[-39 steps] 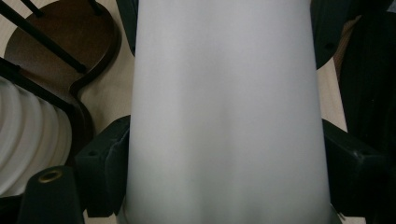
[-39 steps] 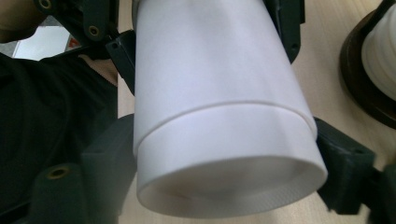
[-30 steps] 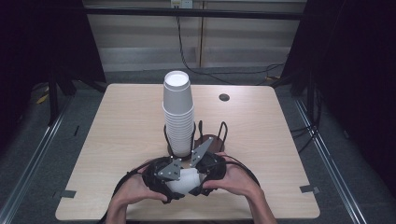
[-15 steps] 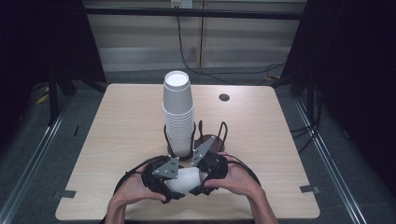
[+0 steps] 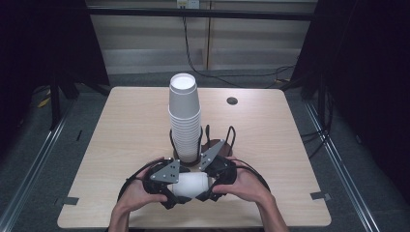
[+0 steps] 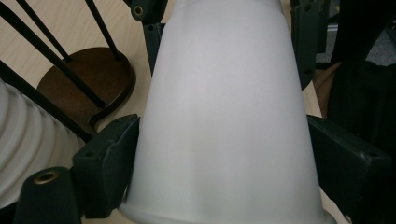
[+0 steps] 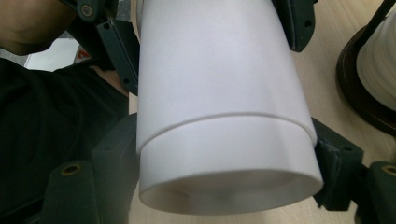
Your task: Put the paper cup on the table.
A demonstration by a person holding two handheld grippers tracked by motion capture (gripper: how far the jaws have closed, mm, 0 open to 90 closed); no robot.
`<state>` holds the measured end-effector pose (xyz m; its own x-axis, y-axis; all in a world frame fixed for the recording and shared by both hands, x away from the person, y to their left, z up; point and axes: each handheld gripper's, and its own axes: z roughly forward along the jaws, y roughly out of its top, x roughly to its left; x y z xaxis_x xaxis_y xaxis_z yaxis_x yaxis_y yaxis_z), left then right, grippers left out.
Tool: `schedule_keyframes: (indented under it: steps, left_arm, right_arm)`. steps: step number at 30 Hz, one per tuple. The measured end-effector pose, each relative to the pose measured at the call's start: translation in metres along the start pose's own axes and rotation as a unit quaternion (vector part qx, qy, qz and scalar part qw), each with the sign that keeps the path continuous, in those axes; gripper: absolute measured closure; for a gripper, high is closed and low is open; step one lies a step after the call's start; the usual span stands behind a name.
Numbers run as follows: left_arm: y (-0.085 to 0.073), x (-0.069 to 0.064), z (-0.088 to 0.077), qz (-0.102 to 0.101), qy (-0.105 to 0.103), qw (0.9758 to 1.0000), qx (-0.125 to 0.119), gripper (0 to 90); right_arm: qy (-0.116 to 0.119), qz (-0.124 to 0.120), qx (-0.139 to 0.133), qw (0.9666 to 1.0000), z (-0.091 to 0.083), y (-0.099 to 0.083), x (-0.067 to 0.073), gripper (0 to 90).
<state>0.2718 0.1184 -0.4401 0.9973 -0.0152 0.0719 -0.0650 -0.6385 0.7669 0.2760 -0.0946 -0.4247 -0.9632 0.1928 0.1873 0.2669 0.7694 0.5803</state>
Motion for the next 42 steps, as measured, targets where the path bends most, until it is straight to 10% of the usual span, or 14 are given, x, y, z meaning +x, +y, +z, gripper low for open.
schedule_keyframes:
  steps: [22,42]
  left_arm:
    - [-0.012,0.004,-0.03,-0.042,0.037,0.9932,-0.102,15.8]
    - [-0.04,-0.002,-0.037,-0.089,0.061,0.9845,-0.138,15.7]
  right_arm:
    - [-0.019,0.045,-0.02,0.9986,-0.011,-0.016,-0.009,23.3]
    - [-0.044,0.078,-0.117,0.9891,-0.014,-0.036,-0.015,23.2]
